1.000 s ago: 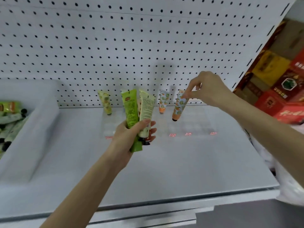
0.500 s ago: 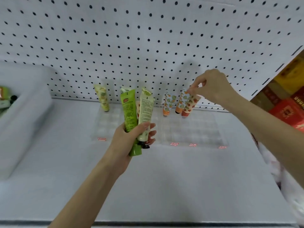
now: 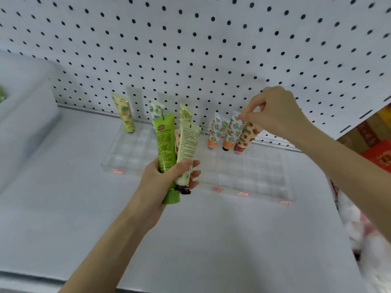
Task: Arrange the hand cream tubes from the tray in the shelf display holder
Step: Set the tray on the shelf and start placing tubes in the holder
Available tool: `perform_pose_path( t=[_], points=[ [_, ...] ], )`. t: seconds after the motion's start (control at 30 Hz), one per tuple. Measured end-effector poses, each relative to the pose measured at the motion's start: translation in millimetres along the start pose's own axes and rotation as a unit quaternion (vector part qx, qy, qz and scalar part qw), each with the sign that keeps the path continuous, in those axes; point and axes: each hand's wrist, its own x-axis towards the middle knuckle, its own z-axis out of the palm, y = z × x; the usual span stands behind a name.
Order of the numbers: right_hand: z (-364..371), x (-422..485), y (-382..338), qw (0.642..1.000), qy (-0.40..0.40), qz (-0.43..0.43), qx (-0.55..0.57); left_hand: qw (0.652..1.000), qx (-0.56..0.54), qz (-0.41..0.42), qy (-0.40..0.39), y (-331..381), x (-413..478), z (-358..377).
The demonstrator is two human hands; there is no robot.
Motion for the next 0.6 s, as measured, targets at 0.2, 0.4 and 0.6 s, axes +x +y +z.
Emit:
perform_pose_path(
  t=[0.2, 0.4, 0.6],
  points=[
    [1, 4, 5, 1.000, -0.001, -0.004, -0.004, 1.000, -0.004, -0.004, 0.005, -2, 6, 3],
    [15, 5, 11, 1.000, -0.005, -0.008, -0.015, 1.000, -0.003, -0.011, 0.003, -6, 10, 6],
    [17, 3, 13, 0.999, 0.003, -0.008, -0.036, 1.000, 0.000, -0.018, -0.002, -9, 13, 6]
  ],
)
